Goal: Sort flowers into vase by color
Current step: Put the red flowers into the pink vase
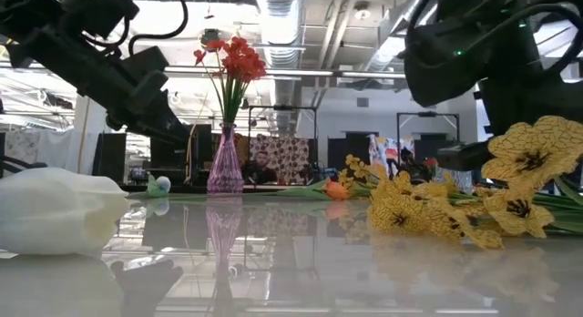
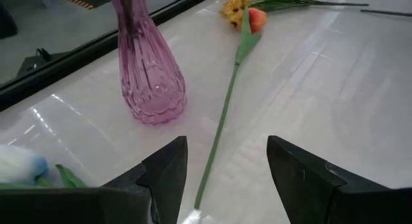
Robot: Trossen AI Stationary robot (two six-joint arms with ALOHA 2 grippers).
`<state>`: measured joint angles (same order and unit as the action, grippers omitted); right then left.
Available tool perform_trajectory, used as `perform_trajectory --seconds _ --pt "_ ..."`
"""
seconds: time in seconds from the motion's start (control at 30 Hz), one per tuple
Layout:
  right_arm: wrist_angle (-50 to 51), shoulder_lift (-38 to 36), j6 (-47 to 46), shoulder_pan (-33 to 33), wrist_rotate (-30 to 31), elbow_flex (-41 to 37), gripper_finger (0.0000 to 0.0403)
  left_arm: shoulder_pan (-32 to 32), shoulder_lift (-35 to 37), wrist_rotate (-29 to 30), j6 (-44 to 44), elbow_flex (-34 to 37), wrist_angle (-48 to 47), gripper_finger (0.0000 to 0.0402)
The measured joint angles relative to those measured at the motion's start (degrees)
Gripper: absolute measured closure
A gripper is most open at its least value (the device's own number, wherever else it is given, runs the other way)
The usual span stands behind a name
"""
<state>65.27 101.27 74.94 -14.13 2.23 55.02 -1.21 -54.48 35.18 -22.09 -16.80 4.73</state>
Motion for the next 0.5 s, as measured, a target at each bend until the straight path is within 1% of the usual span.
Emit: perform_trajectory --seconds 0.13,0.37,0.43,0.5 --pt "-0.86 -0.03 -1.45 -0.58 2.57 -1.46 0.0143 0.41 0.00 -0.02 0.02 0.00 0.02 0.0198" --pt "-3.55 0.10 -1.40 -2.07 3.05 -1.62 0.0143 1.48 0.00 -0.26 0.02 0.00 1.65 0.0198" --pt "-3.53 0.09 -2.94 -1.15 2.72 -1.69 0.0143 1.48 0.00 -0.26 0.07 0.00 2.24 0.0198" --pt "-4.12 -0.10 -6.77 0.03 1.53 -2.19 0.0143 1.48 0.02 -0.31 0.42 -0.02 2.90 0.0198"
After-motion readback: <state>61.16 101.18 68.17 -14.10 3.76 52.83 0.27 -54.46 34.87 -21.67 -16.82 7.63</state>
